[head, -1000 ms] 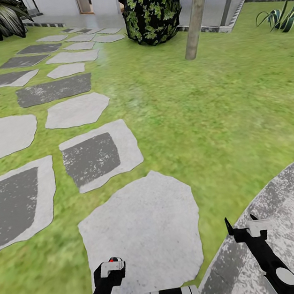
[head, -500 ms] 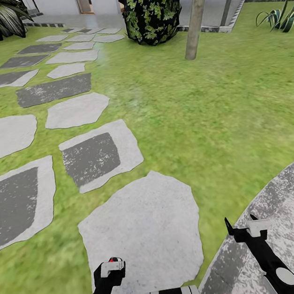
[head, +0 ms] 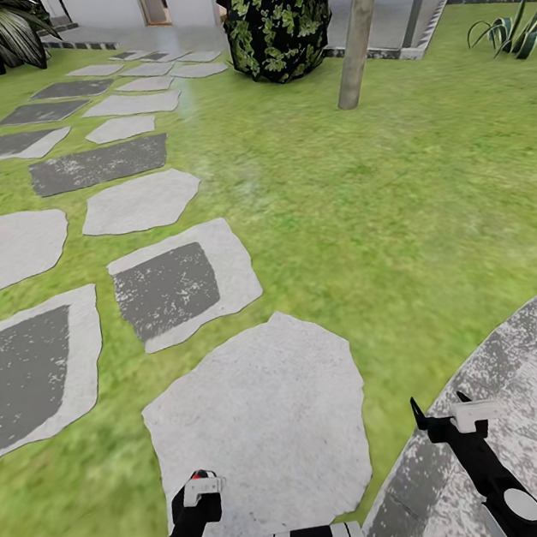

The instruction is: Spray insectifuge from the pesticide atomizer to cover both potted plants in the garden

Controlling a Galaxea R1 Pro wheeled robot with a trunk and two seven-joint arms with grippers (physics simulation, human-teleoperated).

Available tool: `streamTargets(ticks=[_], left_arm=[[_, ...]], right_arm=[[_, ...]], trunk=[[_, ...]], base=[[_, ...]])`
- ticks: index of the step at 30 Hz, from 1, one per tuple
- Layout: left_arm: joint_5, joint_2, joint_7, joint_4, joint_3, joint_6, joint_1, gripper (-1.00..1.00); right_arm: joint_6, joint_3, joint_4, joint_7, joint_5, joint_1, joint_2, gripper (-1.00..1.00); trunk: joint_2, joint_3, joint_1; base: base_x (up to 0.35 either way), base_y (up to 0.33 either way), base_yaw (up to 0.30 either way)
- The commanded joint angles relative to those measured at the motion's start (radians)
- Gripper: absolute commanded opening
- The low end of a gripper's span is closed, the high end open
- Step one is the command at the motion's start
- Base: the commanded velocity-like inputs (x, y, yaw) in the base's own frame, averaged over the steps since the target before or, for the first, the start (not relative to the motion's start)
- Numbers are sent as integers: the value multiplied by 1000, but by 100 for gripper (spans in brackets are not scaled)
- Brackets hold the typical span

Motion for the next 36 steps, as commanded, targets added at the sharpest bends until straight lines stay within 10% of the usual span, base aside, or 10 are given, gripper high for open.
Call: streamTargets(ticks=[1,12,36], left_arm=[[-2,1,1,0,-3,-3,0,-100],[-1,0,0,-4,-4,-3,0,-100],[-2,-1,-1,-4,-3,2,-1,-100]], right_arm=[[-3,0,0,0,0,0,0,100],[-3,0,0,0,-1,0,0,100],[-4,1,0,0,2,0,1,100]], trunk=[[0,-1,0],[0,-1,0],[5,92,-11]], base=[[0,0,0],[0,0,0],[0,0,0]])
